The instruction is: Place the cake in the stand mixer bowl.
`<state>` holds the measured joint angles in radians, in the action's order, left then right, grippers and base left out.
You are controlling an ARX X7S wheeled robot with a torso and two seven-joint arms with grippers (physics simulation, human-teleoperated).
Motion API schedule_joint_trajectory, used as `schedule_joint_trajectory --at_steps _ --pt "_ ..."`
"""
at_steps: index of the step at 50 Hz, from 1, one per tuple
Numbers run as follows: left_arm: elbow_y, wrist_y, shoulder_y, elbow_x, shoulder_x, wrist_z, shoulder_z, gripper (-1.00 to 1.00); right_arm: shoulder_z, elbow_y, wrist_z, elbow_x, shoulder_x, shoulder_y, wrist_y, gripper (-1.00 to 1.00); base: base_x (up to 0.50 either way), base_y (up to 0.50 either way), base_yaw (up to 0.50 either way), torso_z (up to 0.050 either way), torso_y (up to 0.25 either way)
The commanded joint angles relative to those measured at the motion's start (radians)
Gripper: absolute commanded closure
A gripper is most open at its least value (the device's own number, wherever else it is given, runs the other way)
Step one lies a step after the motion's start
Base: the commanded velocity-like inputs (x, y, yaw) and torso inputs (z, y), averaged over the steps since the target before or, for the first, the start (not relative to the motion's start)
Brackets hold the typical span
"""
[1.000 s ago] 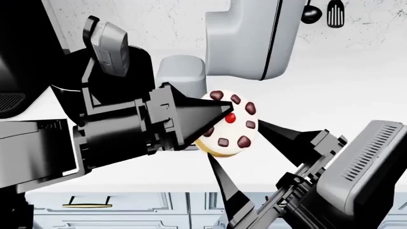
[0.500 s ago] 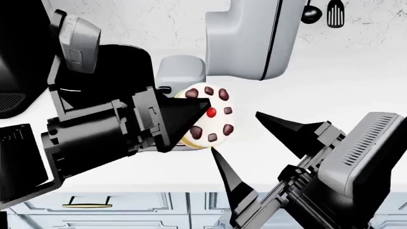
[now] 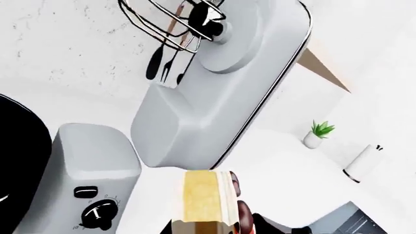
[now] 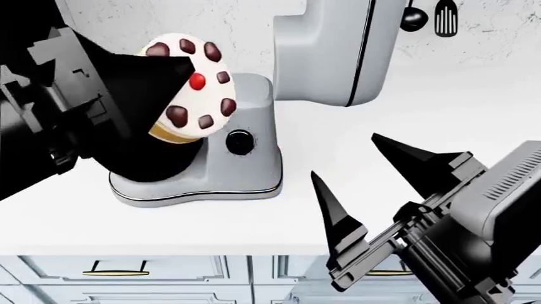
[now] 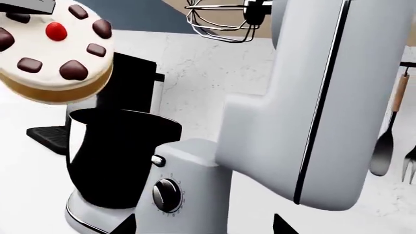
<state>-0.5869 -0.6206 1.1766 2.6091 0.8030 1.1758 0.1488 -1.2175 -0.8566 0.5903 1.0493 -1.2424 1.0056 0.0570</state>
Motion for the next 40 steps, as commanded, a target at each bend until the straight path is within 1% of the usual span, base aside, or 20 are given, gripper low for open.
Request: schedule_joint_trajectory --at_steps 1,8,13,14,19,22,25,26,33,36,40 --pt "0.065 0.062 0.257 -0.014 0.052 0.174 0.069 1.0 0.004 0.022 -0.007 -0.004 -0.02 -0.026 0.047 -1.0 0.0 0.0 0.0 0.0 0.0" --pt "0.079 0.052 0.269 -0.025 0.063 0.176 0.082 1.0 0.007 0.02 -0.005 -0.002 -0.019 -0.024 0.043 -1.0 0.0 0.0 0.0 0.0 0.001" --pt "0.112 0.021 0.344 -0.052 0.053 0.234 0.157 1.0 0.01 0.02 -0.007 0.005 -0.018 -0.02 0.04 -1.0 0.0 0.0 0.0 0.0 0.0" --pt "0.129 0.006 0.36 -0.064 0.05 0.252 0.186 1.0 0.01 0.022 -0.007 0.004 -0.014 -0.019 0.039 -1.0 0.0 0.0 0.0 0.0 0.0" --pt "0.194 -0.036 0.405 -0.08 0.02 0.281 0.27 1.0 0.01 0.027 -0.01 0.005 -0.014 -0.021 0.04 -1.0 0.0 0.0 0.0 0.0 0.0" --pt "0.223 -0.073 0.43 -0.096 0.014 0.307 0.325 1.0 0.008 0.028 -0.008 0.003 -0.01 -0.024 0.038 -1.0 0.0 0.0 0.0 0.0 0.0" --pt "0.254 -0.087 0.448 -0.105 0.012 0.315 0.351 1.0 0.009 0.027 -0.009 0.003 -0.011 -0.025 0.041 -1.0 0.0 0.0 0.0 0.0 0.0" --pt "0.273 -0.11 0.465 -0.108 0.012 0.331 0.379 1.0 0.009 0.029 -0.009 0.003 -0.01 -0.026 0.042 -1.0 0.0 0.0 0.0 0.0 0.0" --pt "0.418 -0.203 0.549 -0.156 -0.02 0.34 0.484 1.0 0.009 0.038 -0.011 0.007 0.008 -0.021 0.029 -1.0 0.0 0.0 0.0 0.0 0.001" --pt "0.466 -0.219 0.588 -0.17 -0.043 0.328 0.501 1.0 0.008 0.044 -0.013 0.007 0.014 -0.022 0.028 -1.0 0.0 0.0 0.0 0.0 0.0" --pt "0.513 -0.247 0.606 -0.204 -0.067 0.304 0.531 1.0 0.008 0.045 -0.015 0.007 0.014 -0.025 0.03 -1.0 0.0 0.0 0.0 0.0 0.0"
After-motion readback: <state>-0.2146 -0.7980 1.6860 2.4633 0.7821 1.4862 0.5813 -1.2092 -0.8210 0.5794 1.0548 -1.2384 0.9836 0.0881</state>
